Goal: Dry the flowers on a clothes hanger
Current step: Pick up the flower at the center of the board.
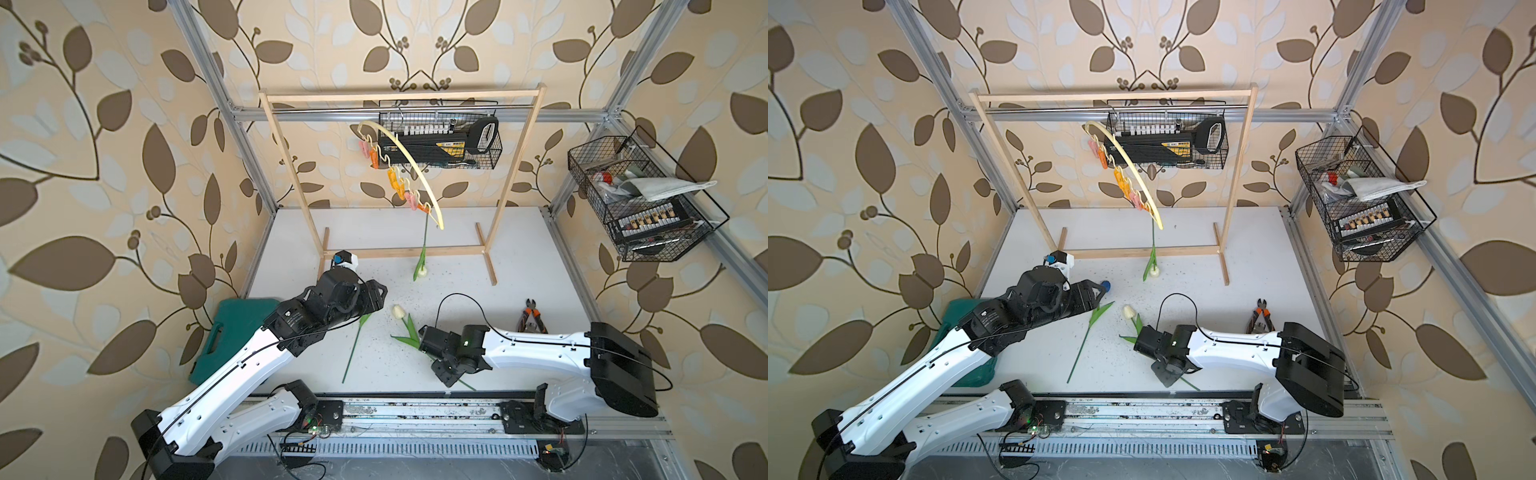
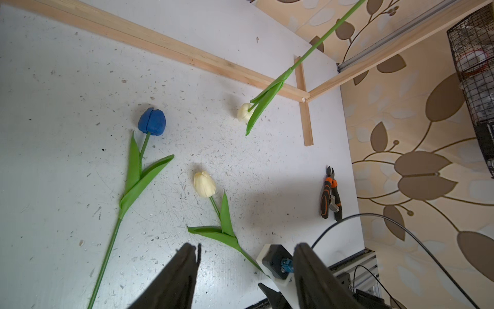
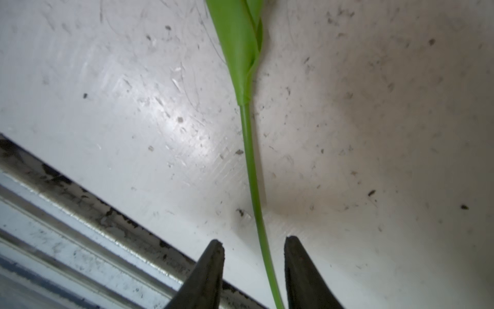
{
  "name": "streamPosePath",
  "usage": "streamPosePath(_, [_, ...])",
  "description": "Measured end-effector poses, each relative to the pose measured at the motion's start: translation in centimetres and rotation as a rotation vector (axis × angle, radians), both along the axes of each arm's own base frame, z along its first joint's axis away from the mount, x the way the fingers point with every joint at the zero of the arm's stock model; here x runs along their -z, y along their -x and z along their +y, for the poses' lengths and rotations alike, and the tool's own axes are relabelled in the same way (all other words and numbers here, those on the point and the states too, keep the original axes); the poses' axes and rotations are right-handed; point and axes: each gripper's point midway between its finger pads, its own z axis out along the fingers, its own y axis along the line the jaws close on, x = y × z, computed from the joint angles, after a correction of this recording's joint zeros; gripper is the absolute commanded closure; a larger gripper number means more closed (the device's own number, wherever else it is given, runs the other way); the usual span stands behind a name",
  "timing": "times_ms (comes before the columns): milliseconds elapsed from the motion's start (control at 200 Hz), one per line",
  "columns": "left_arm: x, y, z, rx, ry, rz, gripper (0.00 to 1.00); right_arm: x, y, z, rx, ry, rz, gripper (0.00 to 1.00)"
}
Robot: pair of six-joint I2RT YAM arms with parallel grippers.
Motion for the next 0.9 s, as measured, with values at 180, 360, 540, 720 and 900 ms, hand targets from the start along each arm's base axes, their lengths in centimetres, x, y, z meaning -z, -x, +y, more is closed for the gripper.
streamPosePath(180, [-0.1, 0.2, 0.0, 0.005, 0.006, -0.001, 0.39, 1.3, -0.8, 1.7, -0.022, -0.005, -0.007, 0.66])
streamPosePath(360, [-0.3, 0.3, 0.2, 0.005, 0.007, -0.003, 0.39, 1.3, -1.3, 2.8, -0.022, -0.040, -0.020, 0.76])
streamPosePath(540, [-0.5, 0.7, 0.5, 0.006, 0.010, -0.007, 0.39, 1.4, -1.3, 2.8, -0.018, -0.051, -0.020, 0.90])
streamPosePath(720, [-0.4, 0.8, 0.4, 0.010, 0.010, -0.003, 0.39, 1.3, -1.3, 3.0, 0.001, -0.067, -0.019, 1.00])
streamPosePath(900, [-0.4, 1.3, -0.3, 0.051, 0.032, 0.015, 0.39, 0.6, -1.2, 2.4, 0.012, -0.059, -0.021, 1.00])
